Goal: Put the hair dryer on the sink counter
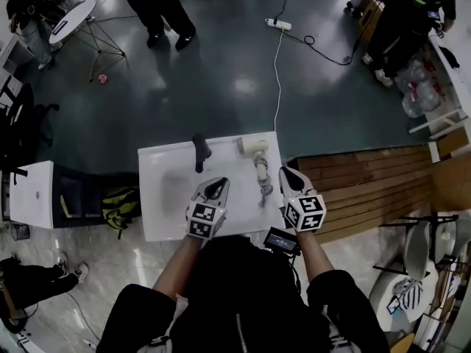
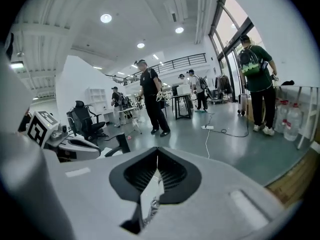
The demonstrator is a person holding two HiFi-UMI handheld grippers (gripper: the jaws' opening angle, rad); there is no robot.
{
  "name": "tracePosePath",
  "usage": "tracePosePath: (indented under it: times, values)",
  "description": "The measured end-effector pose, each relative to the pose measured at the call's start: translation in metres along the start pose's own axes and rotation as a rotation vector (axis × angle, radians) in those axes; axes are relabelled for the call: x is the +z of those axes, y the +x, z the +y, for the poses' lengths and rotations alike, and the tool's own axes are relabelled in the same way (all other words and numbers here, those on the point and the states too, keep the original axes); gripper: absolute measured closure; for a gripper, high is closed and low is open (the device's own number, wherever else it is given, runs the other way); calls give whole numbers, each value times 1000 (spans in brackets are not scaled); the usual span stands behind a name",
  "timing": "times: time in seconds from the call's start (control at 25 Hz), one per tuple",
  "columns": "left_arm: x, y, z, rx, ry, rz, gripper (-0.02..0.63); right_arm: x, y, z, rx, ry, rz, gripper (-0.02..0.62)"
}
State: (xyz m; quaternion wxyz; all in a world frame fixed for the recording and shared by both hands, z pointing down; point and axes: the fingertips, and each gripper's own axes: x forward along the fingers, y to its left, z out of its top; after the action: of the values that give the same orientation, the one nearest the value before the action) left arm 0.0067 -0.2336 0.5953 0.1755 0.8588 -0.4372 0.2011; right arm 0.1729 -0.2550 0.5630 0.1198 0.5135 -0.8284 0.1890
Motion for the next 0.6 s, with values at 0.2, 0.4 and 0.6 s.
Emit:
tracePosePath:
  times: [0.2,0.4,0.6]
  values:
    - [5,-3,5,23,-14,-17,591,15,-12,5,-28,-65,-63,589]
    - [10,-4,1,25,-16,-31,591,19,-14,9,-16,-88,-68,589]
    - [12,-3,1,28,-19,-35,591,17,-12,5,-35,-103,-45,591]
